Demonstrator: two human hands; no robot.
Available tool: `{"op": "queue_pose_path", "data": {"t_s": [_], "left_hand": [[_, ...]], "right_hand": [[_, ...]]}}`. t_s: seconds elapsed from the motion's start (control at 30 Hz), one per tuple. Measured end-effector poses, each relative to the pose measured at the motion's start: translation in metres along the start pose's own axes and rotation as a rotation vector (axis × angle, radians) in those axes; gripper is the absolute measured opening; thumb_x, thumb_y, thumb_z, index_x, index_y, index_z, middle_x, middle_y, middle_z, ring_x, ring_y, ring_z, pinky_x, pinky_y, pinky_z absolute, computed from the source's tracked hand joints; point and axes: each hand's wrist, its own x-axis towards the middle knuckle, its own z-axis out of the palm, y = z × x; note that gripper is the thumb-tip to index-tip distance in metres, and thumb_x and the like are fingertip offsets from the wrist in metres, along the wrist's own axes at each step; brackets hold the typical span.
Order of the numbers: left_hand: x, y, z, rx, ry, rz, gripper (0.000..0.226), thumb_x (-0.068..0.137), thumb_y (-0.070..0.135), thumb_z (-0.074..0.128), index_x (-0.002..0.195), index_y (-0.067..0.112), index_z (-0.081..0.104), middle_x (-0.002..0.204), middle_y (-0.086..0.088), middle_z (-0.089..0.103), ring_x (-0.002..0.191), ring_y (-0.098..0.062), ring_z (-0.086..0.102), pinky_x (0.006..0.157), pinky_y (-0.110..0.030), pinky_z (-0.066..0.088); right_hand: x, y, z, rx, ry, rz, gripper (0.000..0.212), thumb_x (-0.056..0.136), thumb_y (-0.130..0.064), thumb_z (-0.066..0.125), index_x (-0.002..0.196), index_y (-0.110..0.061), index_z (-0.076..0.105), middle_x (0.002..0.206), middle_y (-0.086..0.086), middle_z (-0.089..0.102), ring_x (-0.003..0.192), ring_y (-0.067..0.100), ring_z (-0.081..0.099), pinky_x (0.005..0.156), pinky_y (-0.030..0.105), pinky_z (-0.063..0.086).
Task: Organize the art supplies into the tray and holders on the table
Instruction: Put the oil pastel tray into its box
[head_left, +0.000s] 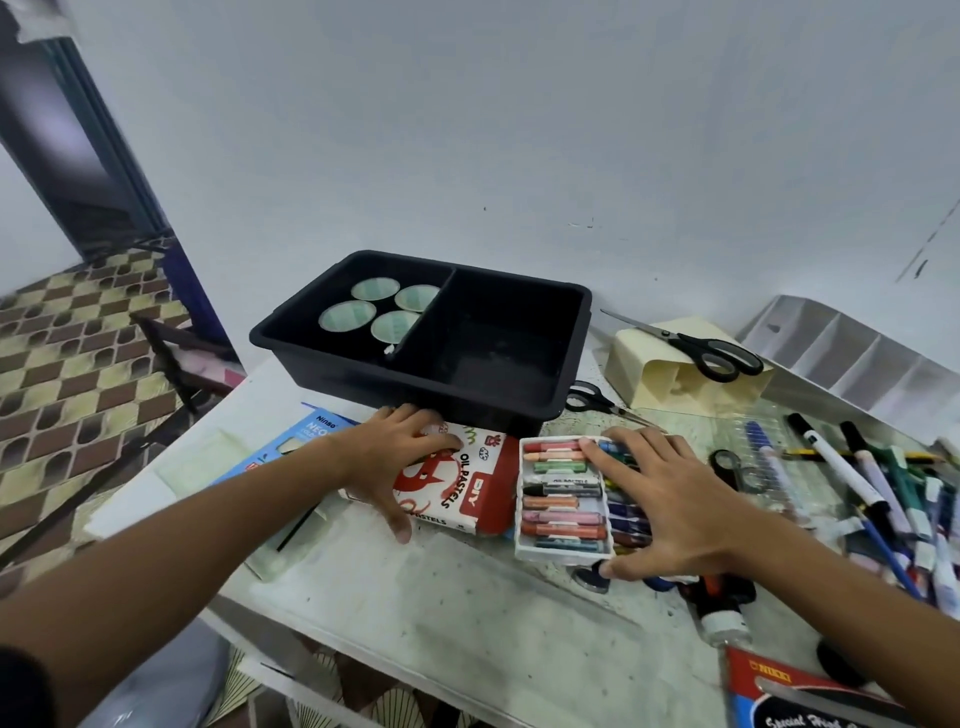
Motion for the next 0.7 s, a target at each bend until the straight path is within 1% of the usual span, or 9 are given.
{"op": "queue_pose_path", "data": {"t_s": [0.07,0.13,0.23,0.3,0.37,0.43,0.53,0.63,0.7], "left_hand": [[0.001,-0.001,-0.001,-0.019,0.021,0.009,0.117,0.044,0.088,0.066,0.141,0.053,0.008,0.149,0.005,0.023,0.131,-0.021,0.024,0.104,-0.034,0.019],[0.001,-0.002,-0.001,-0.03,0.038,0.01,0.118,0.043,0.088,0.066,0.141,0.052,0.01,0.147,0.005,0.026,0.129,-0.019,0.025,0.101,-0.031,0.017],[-0.001,-0.002,-0.002,-0.038,0.034,-0.014,0.121,0.043,0.084,0.071,0.141,0.046,0.011,0.144,0.003,0.027,0.128,-0.018,0.026,0.103,-0.03,0.02],[-0.001,-0.001,-0.005,-0.06,0.008,-0.029,0.124,0.043,0.081,0.075,0.142,0.044,0.01,0.143,0.002,0.026,0.128,-0.019,0.028,0.108,-0.033,0.024],[-0.001,0.001,-0.007,-0.04,0.0,-0.029,0.129,0.043,0.081,0.074,0.145,0.044,0.004,0.145,0.001,0.026,0.128,-0.02,0.027,0.11,-0.036,0.022],[-0.004,0.002,-0.007,-0.027,-0.002,-0.033,0.134,0.044,0.082,0.073,0.148,0.043,-0.005,0.147,0.001,0.025,0.128,-0.019,0.025,0.109,-0.036,0.019],[-0.011,0.0,-0.01,-0.053,0.019,-0.041,0.135,0.046,0.081,0.073,0.149,0.043,-0.005,0.146,0.003,0.027,0.127,-0.016,0.024,0.111,-0.037,0.02],[-0.02,-0.004,-0.019,-0.085,0.051,-0.037,0.133,0.046,0.08,0.074,0.149,0.043,-0.001,0.142,0.006,0.028,0.124,-0.012,0.025,0.107,-0.03,0.025],[-0.027,-0.002,-0.024,-0.092,0.052,-0.013,0.132,0.046,0.081,0.074,0.148,0.045,-0.003,0.141,0.007,0.027,0.123,-0.011,0.025,0.103,-0.027,0.026]], "right_hand": [[0.0,0.0,0.002,0.01,-0.003,0.003,0.12,0.059,-0.101,0.015,0.153,-0.031,-0.012,0.154,0.001,0.01,0.138,0.021,0.009,0.112,0.036,0.009],[-0.001,0.0,0.003,0.015,-0.009,0.005,0.12,0.059,-0.1,0.017,0.153,-0.03,-0.011,0.155,0.001,0.009,0.137,0.021,0.009,0.112,0.037,0.011],[-0.003,0.0,0.004,0.016,-0.007,0.008,0.12,0.06,-0.1,0.019,0.153,-0.03,-0.01,0.154,0.001,0.008,0.137,0.021,0.008,0.112,0.036,0.011],[-0.003,0.0,0.004,0.013,-0.01,0.011,0.12,0.059,-0.1,0.018,0.153,-0.03,-0.012,0.154,0.0,0.007,0.137,0.02,0.008,0.112,0.036,0.01],[-0.003,0.001,0.003,0.02,-0.013,0.018,0.12,0.059,-0.1,0.018,0.153,-0.031,-0.012,0.155,0.0,0.007,0.138,0.02,0.007,0.112,0.036,0.01],[-0.004,0.002,0.002,0.022,-0.015,0.02,0.119,0.06,-0.1,0.019,0.152,-0.032,-0.014,0.155,-0.002,0.006,0.137,0.019,0.007,0.112,0.034,0.01],[-0.004,0.005,0.002,0.024,-0.022,0.02,0.119,0.059,-0.1,0.018,0.151,-0.034,-0.017,0.155,-0.003,0.004,0.138,0.018,0.006,0.113,0.034,0.009],[-0.004,0.007,0.002,0.024,-0.033,0.019,0.119,0.058,-0.1,0.016,0.151,-0.034,-0.018,0.154,-0.004,0.002,0.137,0.018,0.005,0.113,0.035,0.009],[-0.005,0.008,0.001,0.04,-0.02,0.019,0.118,0.058,-0.1,0.019,0.15,-0.036,-0.018,0.155,-0.002,0.005,0.136,0.017,0.006,0.113,0.036,0.011]]}}
